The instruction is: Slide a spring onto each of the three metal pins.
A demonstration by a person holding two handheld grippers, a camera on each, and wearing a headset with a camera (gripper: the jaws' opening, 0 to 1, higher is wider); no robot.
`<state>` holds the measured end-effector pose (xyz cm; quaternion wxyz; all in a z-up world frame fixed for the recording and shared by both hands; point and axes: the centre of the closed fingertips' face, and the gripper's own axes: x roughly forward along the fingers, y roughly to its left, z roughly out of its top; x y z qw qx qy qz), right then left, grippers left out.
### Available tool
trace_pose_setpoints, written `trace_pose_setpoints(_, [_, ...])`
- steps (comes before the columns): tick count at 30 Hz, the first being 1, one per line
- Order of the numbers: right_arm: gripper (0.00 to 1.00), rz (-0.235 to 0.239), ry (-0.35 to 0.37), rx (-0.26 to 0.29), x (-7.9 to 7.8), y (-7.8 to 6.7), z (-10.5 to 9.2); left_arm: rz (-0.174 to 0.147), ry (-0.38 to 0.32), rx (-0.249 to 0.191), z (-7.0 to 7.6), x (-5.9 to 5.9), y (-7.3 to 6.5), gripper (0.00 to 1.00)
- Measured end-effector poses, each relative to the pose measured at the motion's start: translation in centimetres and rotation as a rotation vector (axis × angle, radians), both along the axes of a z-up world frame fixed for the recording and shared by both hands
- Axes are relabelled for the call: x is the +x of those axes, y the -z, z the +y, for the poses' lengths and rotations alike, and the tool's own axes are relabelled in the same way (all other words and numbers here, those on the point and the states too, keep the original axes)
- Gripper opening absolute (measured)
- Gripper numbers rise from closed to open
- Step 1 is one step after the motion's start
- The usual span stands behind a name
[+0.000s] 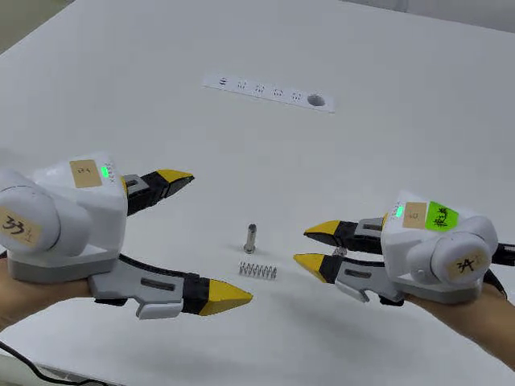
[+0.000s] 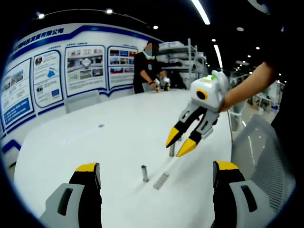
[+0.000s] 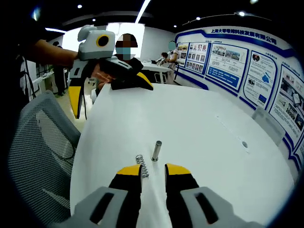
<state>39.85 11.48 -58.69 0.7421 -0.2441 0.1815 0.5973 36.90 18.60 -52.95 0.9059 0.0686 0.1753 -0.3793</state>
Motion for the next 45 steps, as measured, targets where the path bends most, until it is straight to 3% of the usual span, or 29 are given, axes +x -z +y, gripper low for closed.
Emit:
trace_pose_setpoints(13, [0.21,0.082,-0.005,-0.063,-0.8,3.8,1.1,0.009,-0.033,0.007,1.7,-0.2,0.4,1.00])
trace_pose_setpoints(27, [0.18,0.090,0.014,-0.146,-0.2,7.1,2.6,0.036,-0.055,0.012,2.8,-0.5,1.3,1.00])
trace_pose_setpoints(34, [0.17,0.115,0.019,-0.168,0.0,7.8,2.1,0.047,-0.060,0.009,3.0,-0.5,1.8,1.00])
trace_pose_setpoints(45, [0.13,0.175,0.045,-0.141,0.0,7.9,2.5,0.060,-0.056,-0.009,2.7,-0.5,1.9,1.00])
